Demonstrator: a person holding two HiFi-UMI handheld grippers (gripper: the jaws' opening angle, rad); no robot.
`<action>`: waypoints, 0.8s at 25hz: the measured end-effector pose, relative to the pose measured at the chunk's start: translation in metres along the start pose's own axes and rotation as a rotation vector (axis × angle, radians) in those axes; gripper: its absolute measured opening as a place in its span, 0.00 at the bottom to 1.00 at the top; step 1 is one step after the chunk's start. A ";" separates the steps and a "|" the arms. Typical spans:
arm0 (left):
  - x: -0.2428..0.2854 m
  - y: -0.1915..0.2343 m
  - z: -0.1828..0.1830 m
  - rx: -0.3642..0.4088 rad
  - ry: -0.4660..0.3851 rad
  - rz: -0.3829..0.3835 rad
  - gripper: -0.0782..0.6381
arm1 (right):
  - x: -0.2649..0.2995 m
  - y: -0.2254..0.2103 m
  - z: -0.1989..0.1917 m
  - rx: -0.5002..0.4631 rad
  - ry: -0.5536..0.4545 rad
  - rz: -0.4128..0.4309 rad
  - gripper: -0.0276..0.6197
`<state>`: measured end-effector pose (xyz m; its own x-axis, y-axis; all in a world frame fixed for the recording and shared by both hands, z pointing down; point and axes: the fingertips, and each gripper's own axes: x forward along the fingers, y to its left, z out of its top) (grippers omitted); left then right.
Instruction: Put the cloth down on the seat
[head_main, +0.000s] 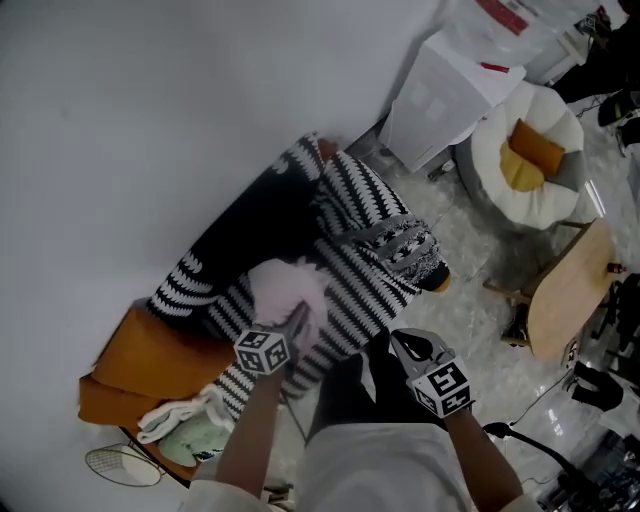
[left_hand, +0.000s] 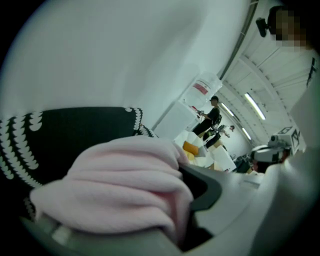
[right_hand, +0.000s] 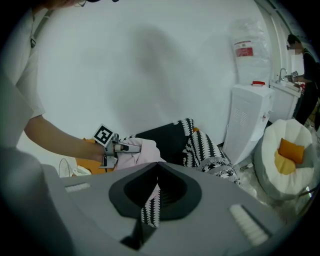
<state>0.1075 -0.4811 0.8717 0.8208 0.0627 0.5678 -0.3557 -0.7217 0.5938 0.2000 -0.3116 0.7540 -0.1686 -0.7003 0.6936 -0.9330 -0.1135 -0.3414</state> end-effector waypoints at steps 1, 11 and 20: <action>0.004 0.003 -0.001 0.001 0.010 0.013 0.28 | 0.000 -0.001 -0.003 0.006 0.004 -0.002 0.05; 0.020 0.029 -0.018 -0.039 0.077 0.100 0.59 | 0.006 -0.006 -0.016 0.036 0.020 -0.011 0.05; 0.000 0.036 -0.043 -0.082 0.126 0.122 0.61 | 0.011 0.007 -0.012 0.018 0.018 -0.008 0.05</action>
<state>0.0753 -0.4771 0.9176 0.7087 0.0680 0.7022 -0.4883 -0.6711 0.5578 0.1879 -0.3115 0.7675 -0.1670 -0.6866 0.7076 -0.9286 -0.1316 -0.3469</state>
